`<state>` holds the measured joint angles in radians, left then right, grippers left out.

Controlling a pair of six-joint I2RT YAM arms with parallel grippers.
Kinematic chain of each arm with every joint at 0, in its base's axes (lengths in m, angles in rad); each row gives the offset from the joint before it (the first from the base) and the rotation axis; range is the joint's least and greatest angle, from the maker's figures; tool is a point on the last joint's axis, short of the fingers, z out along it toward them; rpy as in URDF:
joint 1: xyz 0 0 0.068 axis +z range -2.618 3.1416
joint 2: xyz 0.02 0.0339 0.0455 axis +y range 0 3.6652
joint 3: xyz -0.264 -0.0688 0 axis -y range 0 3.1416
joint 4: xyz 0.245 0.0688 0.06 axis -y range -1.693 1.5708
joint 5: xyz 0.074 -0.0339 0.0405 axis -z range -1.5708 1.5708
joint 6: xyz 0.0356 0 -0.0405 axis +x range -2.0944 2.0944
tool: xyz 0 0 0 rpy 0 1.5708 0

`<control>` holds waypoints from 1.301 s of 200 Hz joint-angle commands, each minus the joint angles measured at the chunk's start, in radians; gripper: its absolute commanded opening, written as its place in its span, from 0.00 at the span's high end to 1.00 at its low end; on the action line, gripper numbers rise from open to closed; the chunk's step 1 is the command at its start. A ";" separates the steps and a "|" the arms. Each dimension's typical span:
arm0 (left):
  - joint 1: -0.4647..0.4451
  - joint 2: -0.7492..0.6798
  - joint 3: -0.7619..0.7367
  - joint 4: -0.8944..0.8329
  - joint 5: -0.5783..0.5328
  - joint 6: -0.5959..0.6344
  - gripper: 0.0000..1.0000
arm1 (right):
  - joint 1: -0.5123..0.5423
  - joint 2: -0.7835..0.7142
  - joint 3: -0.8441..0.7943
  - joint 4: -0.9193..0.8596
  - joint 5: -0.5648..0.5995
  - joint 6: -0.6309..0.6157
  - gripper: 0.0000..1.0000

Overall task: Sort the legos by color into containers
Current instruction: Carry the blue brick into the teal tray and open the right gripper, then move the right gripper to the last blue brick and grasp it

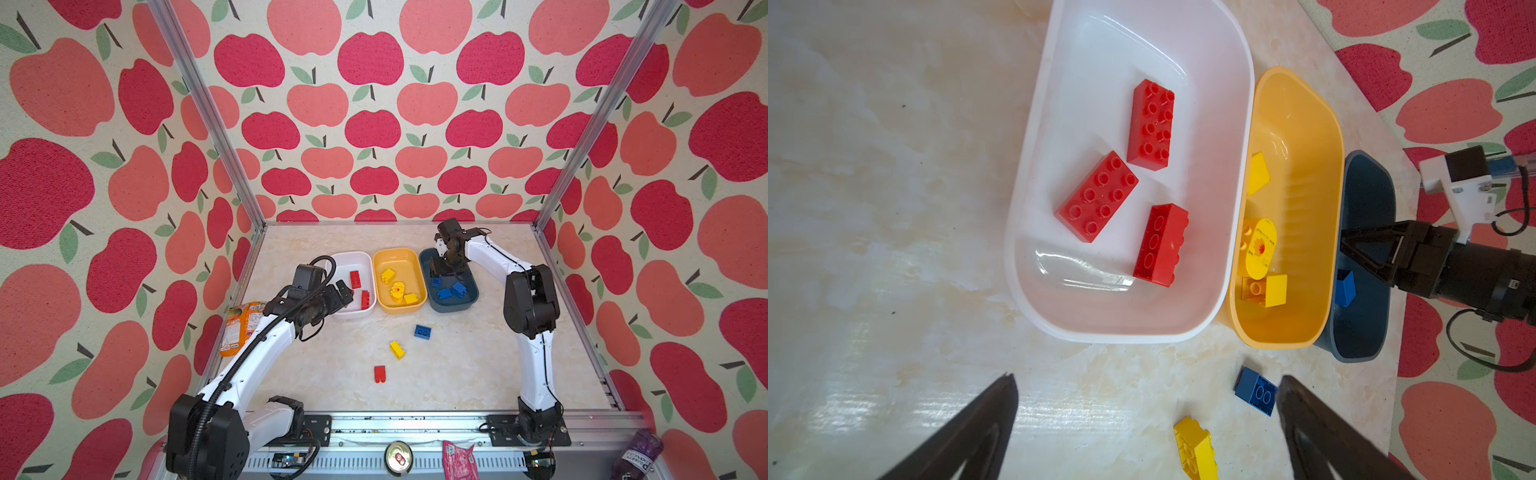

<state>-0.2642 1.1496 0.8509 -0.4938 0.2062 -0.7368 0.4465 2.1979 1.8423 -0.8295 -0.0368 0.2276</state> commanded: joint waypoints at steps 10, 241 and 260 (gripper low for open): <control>0.006 -0.024 -0.016 -0.034 -0.024 -0.009 0.01 | -0.002 -0.017 0.003 -0.036 -0.016 -0.014 0.40; 0.032 0.019 -0.007 0.014 0.085 0.129 0.01 | 0.315 -0.568 -0.574 0.054 0.102 0.437 0.20; 0.038 0.024 -0.009 0.023 0.095 0.134 0.01 | 0.356 -0.558 -0.587 0.065 0.106 0.485 0.18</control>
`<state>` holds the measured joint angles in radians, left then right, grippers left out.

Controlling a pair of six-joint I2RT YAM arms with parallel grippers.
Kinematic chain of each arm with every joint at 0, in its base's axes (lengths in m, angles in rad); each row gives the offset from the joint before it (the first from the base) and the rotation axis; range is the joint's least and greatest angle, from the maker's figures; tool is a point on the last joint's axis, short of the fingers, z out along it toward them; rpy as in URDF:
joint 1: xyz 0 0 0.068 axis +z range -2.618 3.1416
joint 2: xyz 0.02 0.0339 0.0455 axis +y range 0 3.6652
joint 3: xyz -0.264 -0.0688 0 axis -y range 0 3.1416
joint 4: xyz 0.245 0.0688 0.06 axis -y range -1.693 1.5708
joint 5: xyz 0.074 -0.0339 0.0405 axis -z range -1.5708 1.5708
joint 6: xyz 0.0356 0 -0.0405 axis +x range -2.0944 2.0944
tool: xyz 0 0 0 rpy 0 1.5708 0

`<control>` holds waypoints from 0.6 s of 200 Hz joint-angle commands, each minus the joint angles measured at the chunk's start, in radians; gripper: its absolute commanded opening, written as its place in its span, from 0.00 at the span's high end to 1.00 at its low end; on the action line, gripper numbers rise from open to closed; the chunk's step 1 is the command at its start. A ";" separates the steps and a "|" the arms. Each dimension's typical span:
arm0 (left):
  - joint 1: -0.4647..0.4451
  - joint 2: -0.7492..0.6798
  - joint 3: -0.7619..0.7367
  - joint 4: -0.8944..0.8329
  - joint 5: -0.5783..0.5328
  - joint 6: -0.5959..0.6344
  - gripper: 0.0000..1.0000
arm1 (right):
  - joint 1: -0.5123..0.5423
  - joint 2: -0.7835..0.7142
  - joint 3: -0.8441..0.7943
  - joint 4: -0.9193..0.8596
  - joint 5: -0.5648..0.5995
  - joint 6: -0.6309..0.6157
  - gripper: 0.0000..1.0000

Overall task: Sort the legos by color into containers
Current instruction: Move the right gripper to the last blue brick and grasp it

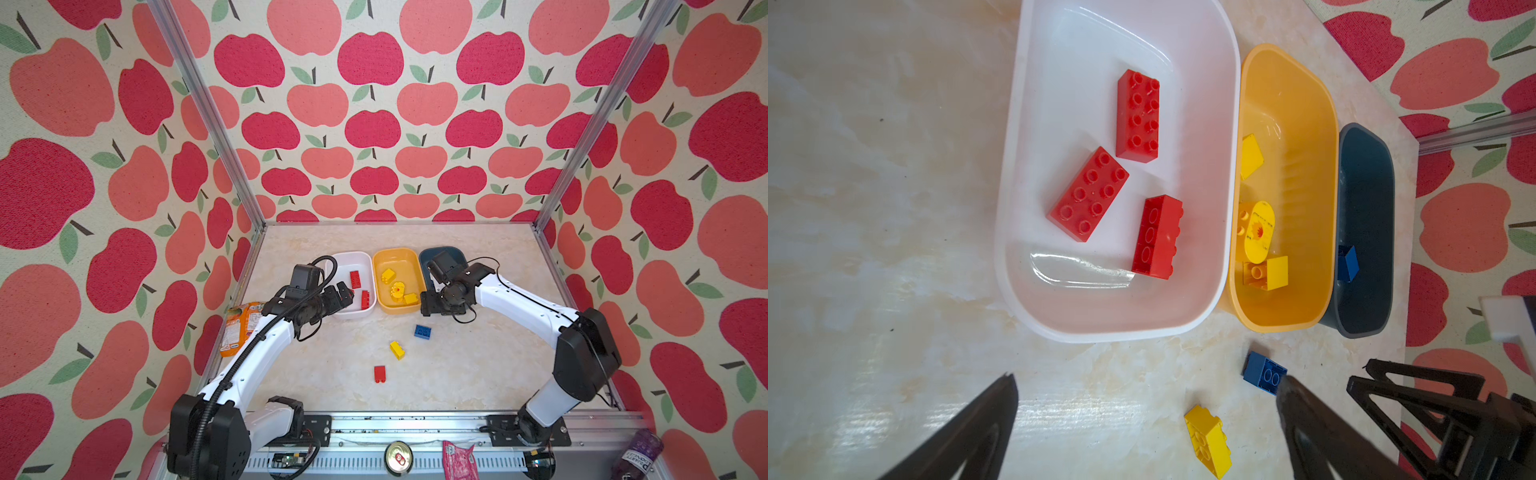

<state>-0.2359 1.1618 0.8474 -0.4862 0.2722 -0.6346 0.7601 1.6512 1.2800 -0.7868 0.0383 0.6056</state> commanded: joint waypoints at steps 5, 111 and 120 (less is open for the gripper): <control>0.012 0.013 -0.006 0.017 0.034 0.031 0.01 | 0.052 -0.007 -0.027 0.025 0.033 0.118 0.17; 0.030 0.004 -0.014 0.006 0.054 0.037 0.01 | 0.111 0.096 -0.047 0.062 0.025 0.256 0.07; 0.032 0.004 -0.014 0.004 0.053 0.035 0.01 | 0.111 0.102 -0.053 0.066 0.023 0.263 0.08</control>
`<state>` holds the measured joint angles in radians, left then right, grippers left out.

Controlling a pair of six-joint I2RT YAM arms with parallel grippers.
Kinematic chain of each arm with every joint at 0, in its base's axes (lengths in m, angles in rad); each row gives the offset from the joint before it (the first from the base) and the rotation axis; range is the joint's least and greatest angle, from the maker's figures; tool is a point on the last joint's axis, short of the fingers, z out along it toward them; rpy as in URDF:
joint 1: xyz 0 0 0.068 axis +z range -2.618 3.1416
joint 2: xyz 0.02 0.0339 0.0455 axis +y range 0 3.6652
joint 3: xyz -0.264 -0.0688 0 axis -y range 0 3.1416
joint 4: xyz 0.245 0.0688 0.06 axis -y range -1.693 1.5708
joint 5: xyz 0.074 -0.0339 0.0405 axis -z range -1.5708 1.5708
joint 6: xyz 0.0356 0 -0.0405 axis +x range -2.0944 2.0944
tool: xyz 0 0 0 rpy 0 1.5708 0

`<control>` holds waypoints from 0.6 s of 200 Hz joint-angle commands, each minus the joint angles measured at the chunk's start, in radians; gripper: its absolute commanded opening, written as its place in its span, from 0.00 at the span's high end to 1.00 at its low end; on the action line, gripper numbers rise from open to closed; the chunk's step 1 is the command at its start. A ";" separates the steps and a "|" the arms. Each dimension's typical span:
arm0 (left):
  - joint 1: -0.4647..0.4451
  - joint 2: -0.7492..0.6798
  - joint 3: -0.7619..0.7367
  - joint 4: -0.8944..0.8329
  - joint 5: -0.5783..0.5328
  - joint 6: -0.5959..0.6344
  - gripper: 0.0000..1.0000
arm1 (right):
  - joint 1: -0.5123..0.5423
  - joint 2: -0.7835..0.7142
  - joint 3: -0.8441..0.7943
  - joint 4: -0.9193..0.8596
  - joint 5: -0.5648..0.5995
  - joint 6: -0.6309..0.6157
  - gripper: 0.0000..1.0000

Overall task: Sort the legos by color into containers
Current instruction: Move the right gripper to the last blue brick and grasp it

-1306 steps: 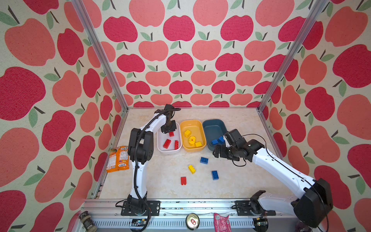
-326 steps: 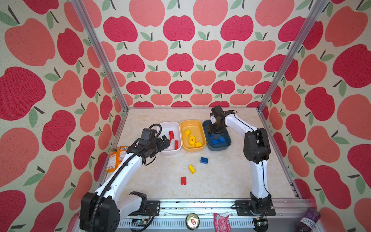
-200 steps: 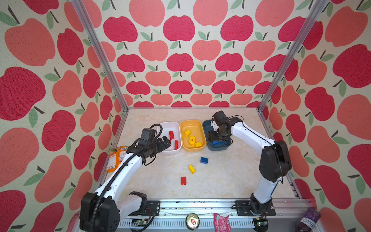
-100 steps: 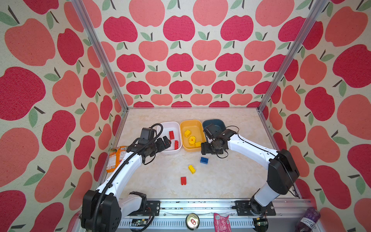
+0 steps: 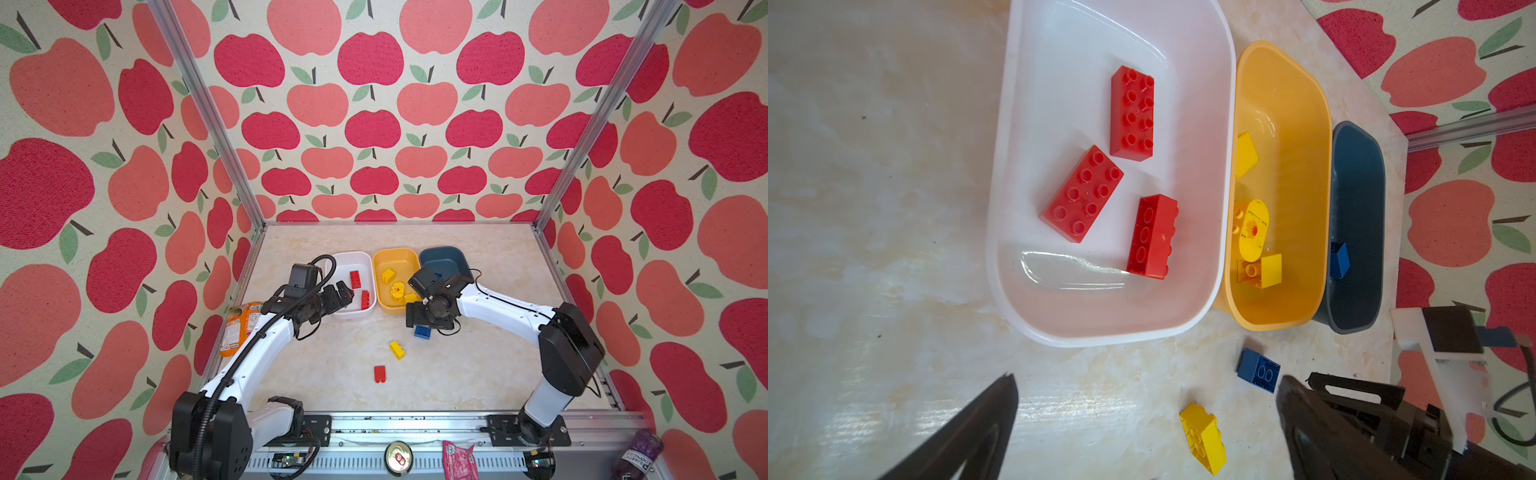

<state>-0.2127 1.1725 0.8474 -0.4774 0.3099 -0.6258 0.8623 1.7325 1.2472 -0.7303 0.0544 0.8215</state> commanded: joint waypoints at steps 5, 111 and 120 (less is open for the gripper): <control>0.009 -0.007 -0.014 -0.006 0.015 0.026 0.01 | 0.009 0.025 -0.023 0.013 0.006 0.052 0.08; 0.018 0.004 0.005 -0.023 0.012 0.034 0.01 | -0.002 0.107 -0.046 0.072 0.025 0.132 0.18; 0.019 0.004 0.006 -0.026 0.012 0.035 0.01 | -0.003 0.111 -0.048 0.071 0.025 0.137 0.18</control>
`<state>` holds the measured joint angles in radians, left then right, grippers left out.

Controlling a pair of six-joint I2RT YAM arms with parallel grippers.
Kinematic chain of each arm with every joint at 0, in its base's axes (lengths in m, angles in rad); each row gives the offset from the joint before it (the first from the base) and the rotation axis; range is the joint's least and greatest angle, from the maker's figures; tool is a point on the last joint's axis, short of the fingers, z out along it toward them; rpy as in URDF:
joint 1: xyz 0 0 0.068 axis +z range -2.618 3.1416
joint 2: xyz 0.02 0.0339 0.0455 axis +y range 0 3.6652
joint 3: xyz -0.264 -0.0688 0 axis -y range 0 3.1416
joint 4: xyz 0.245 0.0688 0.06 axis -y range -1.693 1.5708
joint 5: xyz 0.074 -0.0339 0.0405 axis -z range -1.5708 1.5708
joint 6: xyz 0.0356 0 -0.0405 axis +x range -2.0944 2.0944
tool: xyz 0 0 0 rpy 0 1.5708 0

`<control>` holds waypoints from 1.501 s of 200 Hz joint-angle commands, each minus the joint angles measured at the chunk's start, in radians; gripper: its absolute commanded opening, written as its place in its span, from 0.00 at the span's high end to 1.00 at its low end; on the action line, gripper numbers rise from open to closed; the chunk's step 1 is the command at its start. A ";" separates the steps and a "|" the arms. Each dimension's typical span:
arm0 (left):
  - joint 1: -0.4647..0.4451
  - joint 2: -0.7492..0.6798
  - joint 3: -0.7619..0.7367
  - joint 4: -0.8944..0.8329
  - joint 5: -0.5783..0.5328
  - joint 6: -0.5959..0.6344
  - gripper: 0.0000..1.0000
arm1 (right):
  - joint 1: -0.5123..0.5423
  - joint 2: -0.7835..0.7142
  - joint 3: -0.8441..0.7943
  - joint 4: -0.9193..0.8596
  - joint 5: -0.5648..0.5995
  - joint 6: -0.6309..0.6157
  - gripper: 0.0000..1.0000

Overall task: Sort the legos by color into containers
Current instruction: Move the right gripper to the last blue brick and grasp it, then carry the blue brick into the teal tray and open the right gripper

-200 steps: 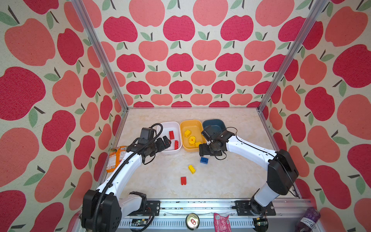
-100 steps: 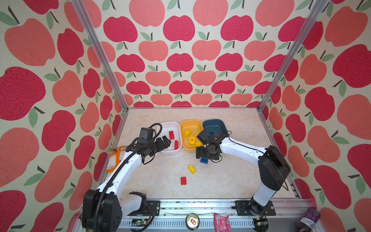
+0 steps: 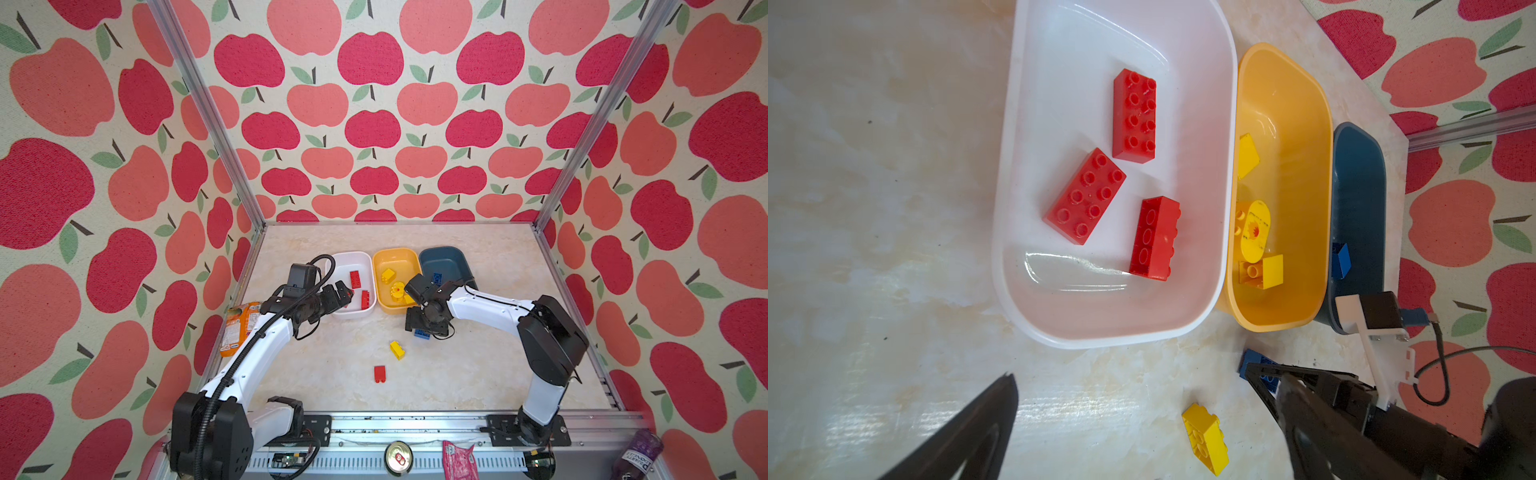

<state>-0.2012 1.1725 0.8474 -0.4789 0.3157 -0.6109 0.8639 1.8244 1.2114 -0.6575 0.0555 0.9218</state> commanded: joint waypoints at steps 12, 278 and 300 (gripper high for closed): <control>0.010 0.002 0.007 -0.024 0.006 0.021 0.01 | -0.008 0.024 -0.016 -0.006 0.025 0.044 0.20; 0.022 -0.013 -0.021 0.009 0.023 0.001 0.01 | -0.037 -0.186 0.085 -0.208 0.120 -0.065 0.57; 0.022 -0.012 -0.019 0.010 0.022 -0.002 0.01 | -0.078 -0.184 0.131 -0.223 0.120 -0.114 0.57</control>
<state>-0.1856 1.1706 0.8368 -0.4789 0.3283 -0.6113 0.8295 1.6566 1.2858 -0.8188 0.1429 0.8848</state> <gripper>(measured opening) 0.992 0.516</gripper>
